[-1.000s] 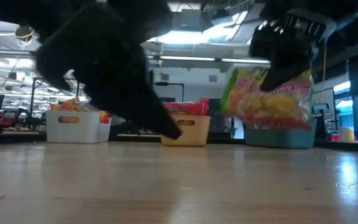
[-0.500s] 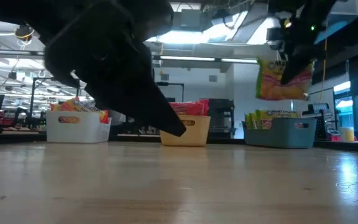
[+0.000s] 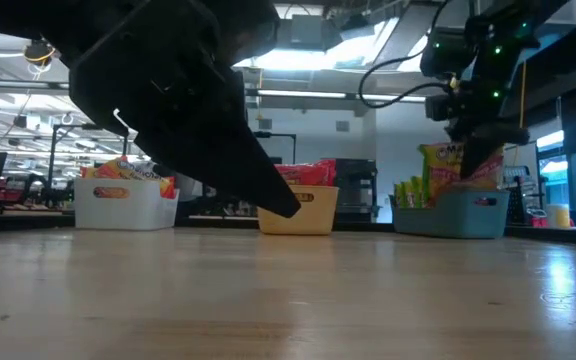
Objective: Sort Maruchan noodles
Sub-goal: Put the green noodle pack into the blue bin
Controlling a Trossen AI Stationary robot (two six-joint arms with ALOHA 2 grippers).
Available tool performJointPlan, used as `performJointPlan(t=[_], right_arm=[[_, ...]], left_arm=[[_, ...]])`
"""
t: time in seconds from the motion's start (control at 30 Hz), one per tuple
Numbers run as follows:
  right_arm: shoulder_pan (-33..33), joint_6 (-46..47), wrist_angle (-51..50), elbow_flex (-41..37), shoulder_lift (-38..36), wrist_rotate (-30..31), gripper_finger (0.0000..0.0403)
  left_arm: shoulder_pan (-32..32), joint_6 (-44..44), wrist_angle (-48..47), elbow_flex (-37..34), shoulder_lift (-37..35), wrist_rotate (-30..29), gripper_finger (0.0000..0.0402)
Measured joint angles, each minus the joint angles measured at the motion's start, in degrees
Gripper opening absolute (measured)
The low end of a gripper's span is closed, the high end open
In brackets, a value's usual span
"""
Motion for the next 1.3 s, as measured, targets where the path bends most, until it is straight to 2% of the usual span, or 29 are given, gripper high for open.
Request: performJointPlan(t=[0.1,0.4,0.53,0.67,0.77,0.9,1.0,1.13,1.3], right_arm=[[-0.01,-1.3,-0.16,-0.43,1.18,-3.79,0.0113],[-2.6,-1.83,0.45,-1.39,5.23,-8.83,0.0115],[-3.76,-0.3,1.45,-1.42,5.44,-7.88,0.0127],[-3.77,-0.06,2.96,-1.61,5.46,-7.52,0.0159],[-3.77,-0.33,4.05,-1.61,5.5,-5.2,0.0193],[-3.7,-0.48,4.48,-1.61,5.5,2.29,0.0231],[-3.71,-0.36,4.43,-1.61,4.93,2.01,0.0243],[-3.7,-0.21,5.4,-1.58,4.42,1.19,0.0222],[-3.88,-0.37,6.19,-1.54,4.04,-4.19,0.0132]], left_arm=[[-0.02,0.0,0.02,0.0,0.0,0.0,0.0158],[0.22,0.02,0.07,0.0,0.0,-0.02,0.0158],[0.03,0.0,0.07,0.0,0.0,0.0,0.0158],[-0.07,0.0,0.07,0.0,0.0,0.0,0.0158],[-0.07,0.0,0.07,0.0,0.0,0.0,0.0158],[-0.07,0.0,0.07,0.0,0.0,0.0,0.0158],[-0.07,0.0,0.07,0.0,0.0,0.0,0.0158],[-0.07,0.0,0.07,0.0,0.0,0.0,0.0158],[0.0,0.11,0.06,0.0,0.0,0.0,0.0158]])
